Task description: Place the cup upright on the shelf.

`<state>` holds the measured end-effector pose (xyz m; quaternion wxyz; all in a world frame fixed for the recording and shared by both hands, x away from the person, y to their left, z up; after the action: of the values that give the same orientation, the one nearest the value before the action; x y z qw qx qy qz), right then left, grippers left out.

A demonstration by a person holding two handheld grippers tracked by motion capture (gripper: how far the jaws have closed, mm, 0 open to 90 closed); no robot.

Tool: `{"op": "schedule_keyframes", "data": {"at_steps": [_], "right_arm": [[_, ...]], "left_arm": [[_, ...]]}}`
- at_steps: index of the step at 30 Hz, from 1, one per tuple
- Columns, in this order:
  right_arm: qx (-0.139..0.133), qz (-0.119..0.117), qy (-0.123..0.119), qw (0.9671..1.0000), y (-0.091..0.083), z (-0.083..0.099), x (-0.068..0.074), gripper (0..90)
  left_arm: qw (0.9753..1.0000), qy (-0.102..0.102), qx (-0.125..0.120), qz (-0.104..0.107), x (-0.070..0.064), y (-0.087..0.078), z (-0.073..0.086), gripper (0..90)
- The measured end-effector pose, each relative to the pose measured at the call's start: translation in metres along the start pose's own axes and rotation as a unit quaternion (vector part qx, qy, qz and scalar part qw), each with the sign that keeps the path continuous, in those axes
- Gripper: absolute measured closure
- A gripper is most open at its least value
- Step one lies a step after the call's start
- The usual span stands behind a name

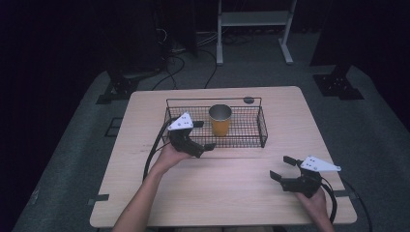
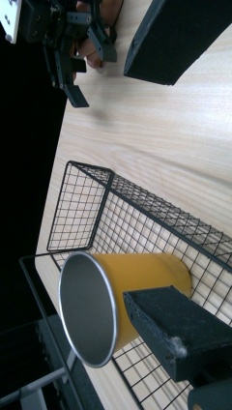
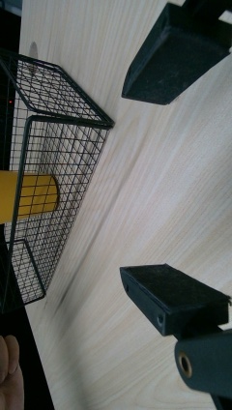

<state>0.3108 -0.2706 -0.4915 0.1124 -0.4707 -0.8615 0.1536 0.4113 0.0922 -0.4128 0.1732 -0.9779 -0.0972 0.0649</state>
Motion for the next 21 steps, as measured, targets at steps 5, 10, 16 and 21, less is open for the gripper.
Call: {"op": "schedule_keyframes", "data": {"at_steps": [5, 10, 16, 21], "right_arm": [[0.000, 0.000, 0.000, 1.0000, 0.000, 0.000, 0.000, 13.4], [0.000, 0.000, 0.000, 1.0000, 0.000, 0.000, 0.000, 13.4], [0.000, 0.000, -0.001, 1.0000, 0.000, 0.000, 0.000, 13.4], [0.001, 0.000, -0.001, 1.0000, 0.000, 0.000, 0.000, 13.4]], "left_arm": [[1.0000, 0.000, 0.001, 0.002, -0.003, -0.001, 0.002, 0.0], [1.0000, 0.005, 0.002, 0.001, -0.008, -0.001, 0.004, 0.0], [1.0000, 0.001, 0.000, 0.001, -0.014, -0.002, 0.011, 0.0], [1.0000, -0.003, -0.005, 0.000, -0.016, -0.004, 0.016, 0.0]]}}
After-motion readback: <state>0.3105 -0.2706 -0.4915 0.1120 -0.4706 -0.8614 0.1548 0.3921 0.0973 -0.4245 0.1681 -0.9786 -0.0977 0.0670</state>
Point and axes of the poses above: each handheld gripper's, and its own axes: y roughly forward along the jaws, z roughly out of its underside, x roughly to its left, the point moved 3 cm from there along y, roughly forward along the jaws, and after that the axes turned 11 degrees about z, right-handed, at the moved point
